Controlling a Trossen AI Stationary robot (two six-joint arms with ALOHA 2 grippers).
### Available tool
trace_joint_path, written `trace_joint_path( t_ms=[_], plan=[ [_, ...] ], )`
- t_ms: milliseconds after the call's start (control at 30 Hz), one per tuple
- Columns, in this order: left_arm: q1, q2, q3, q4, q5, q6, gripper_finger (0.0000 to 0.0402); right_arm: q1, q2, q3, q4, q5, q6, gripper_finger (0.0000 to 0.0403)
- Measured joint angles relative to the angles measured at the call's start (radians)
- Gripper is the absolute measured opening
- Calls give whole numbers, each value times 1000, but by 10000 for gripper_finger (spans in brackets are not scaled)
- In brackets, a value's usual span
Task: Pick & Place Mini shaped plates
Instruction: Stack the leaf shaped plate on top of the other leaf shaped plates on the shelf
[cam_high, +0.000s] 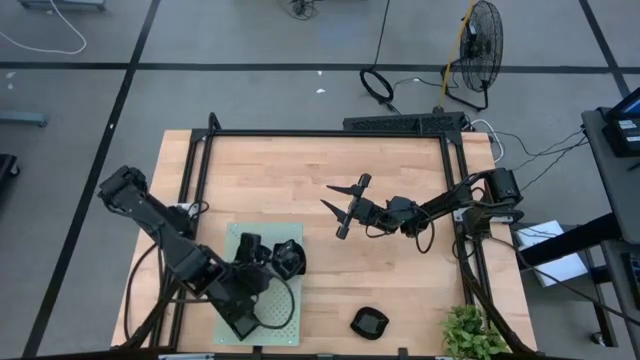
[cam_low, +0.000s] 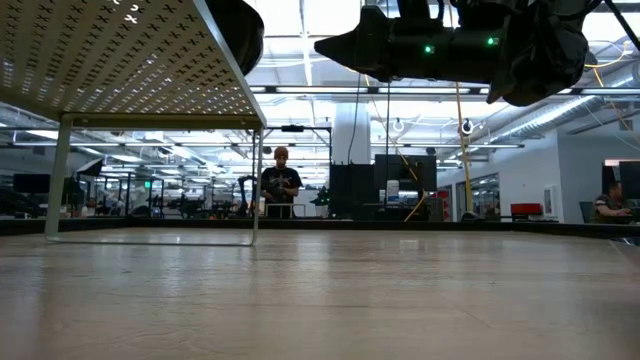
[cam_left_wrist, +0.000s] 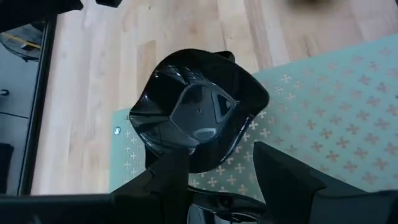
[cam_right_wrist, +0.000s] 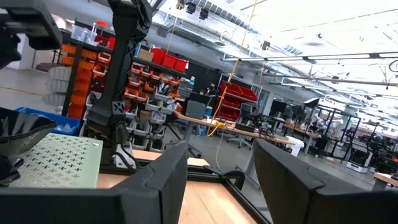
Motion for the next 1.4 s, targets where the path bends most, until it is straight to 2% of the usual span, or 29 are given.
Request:
trace_joint_path(
  t_ms=[233, 367, 867, 1000, 1300, 1400],
  plan=[
    [15, 0, -42, 122, 88, 86, 182, 0, 0, 0, 3, 0, 0, 173],
    [21, 0, -56, 186, 99, 140, 182, 0, 0, 0, 1, 0, 0, 172],
    [64, 0, -107, 204, 116, 174, 175, 0, 0, 0, 0, 0, 0, 172],
    [56, 0, -107, 216, 117, 193, 140, 0, 0, 0, 0, 0, 0, 171],
    [56, 0, -107, 217, 118, 170, 22, 0, 0, 0, 0, 0, 0, 171],
    [56, 0, -107, 220, 116, 164, 7, 0, 0, 0, 0, 0, 0, 169]
  ],
)
